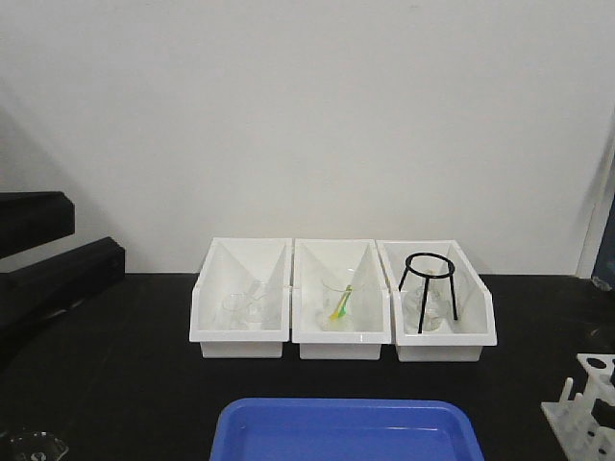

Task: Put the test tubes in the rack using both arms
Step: 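Lower the tube into a rack hole and open the right gripper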

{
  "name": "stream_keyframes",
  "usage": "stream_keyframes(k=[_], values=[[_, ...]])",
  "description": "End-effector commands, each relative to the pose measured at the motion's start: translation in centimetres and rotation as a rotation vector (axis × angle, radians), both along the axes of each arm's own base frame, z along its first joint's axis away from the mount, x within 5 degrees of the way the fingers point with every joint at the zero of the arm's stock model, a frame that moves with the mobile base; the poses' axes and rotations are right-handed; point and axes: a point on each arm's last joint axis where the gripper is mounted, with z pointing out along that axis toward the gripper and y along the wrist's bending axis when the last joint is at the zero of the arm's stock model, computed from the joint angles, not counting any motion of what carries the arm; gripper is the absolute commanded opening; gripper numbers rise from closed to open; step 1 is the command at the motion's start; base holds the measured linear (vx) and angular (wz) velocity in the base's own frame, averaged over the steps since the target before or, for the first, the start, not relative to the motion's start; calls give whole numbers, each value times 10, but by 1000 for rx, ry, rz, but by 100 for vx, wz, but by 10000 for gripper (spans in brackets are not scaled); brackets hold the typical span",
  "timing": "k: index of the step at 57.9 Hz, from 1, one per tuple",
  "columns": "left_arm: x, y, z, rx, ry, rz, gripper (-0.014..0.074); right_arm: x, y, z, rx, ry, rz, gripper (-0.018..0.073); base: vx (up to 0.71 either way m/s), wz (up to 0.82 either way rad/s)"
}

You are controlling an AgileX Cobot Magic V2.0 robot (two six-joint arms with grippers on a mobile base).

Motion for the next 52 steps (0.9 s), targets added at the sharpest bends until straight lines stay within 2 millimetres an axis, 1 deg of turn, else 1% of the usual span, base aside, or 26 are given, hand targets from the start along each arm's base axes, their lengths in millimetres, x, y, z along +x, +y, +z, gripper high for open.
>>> stream_keyframes(k=[1,10,18,25,28,29,37,47,52], values=[[-4,2,18,-83,-75,-13,403,4,-2,20,-35,-131,12,-4,0,0],[-4,2,18,-84,-74,-13,403,5,-3,13,-27,-112,12,-3,0,0],[-4,2,18,-84,-74,-13,403,5,-3,12,-26,-108,11,0,0,0],[-4,2,18,-84,-74,-13,403,5,-2,12,-32,-105,26,33,0,0],[-4,2,18,-84,-74,-13,403,5,-1,12,-37,-103,38,66,0,0],[-4,2,18,-84,-74,-13,403,6,1,12,-45,-100,58,150,0,0],[-4,2,18,-84,-73,-13,403,6,1,12,-45,-100,58,272,0,0],[-4,2,18,-84,-73,-13,403,6,1,12,-44,-101,57,393,0,0],[-4,2,18,-84,-73,-13,403,6,1,14,-44,-125,57,424,0,0]])
